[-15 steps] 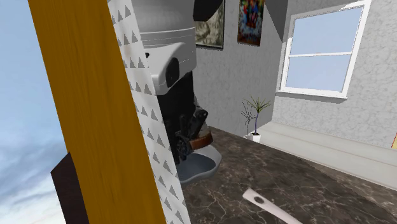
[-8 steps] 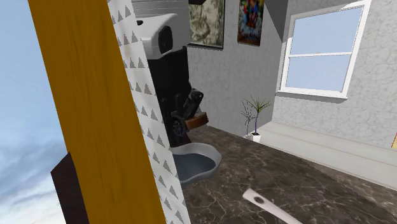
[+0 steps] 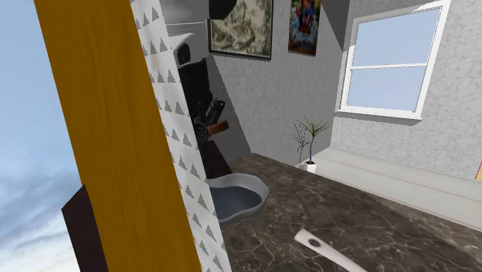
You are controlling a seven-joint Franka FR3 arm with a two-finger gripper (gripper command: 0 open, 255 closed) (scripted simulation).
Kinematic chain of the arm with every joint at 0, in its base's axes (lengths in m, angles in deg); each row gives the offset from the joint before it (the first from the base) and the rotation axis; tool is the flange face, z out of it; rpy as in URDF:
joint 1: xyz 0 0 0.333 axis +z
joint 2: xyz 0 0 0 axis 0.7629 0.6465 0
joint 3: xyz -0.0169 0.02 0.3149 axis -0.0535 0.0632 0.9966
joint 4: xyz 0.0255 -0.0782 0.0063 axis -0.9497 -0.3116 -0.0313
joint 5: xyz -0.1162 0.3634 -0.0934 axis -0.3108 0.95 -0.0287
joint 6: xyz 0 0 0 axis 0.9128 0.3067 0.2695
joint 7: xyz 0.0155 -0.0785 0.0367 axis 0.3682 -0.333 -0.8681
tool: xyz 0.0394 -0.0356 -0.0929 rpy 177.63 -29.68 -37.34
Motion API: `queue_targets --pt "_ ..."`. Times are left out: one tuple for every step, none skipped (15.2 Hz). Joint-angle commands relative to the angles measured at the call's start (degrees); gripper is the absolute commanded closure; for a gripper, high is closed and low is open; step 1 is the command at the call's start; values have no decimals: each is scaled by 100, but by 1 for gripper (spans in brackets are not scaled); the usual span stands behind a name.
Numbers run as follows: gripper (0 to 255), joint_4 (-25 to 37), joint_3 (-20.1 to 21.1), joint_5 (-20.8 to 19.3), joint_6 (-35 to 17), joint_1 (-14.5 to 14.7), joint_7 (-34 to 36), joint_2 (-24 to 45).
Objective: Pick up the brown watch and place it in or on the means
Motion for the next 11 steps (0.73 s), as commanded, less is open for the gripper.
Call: queue_targets --pt "255 -611 25 42 -69 25 12 -544" --pt "255 -648 27 48 -149 27 -1 -500" --pt "255 -684 29 55 -230 29 -14 -455" --pt "255 -719 30 62 -310 31 -27 -409" --pt "255 -753 32 70 -391 33 -41 -361" --pt "255 -785 34 77 -471 35 -54 -312" --pt "255 -816 36 85 -552 37 -68 -261" --pt "255 -846 38 93 -633 39 -82 -209" --pt "255 -874 40 101 -714 41 -96 -156" --pt "255 -902 41 110 -794 43 -110 -102" --pt "255 -927 43 119 -875 45 -125 -46"
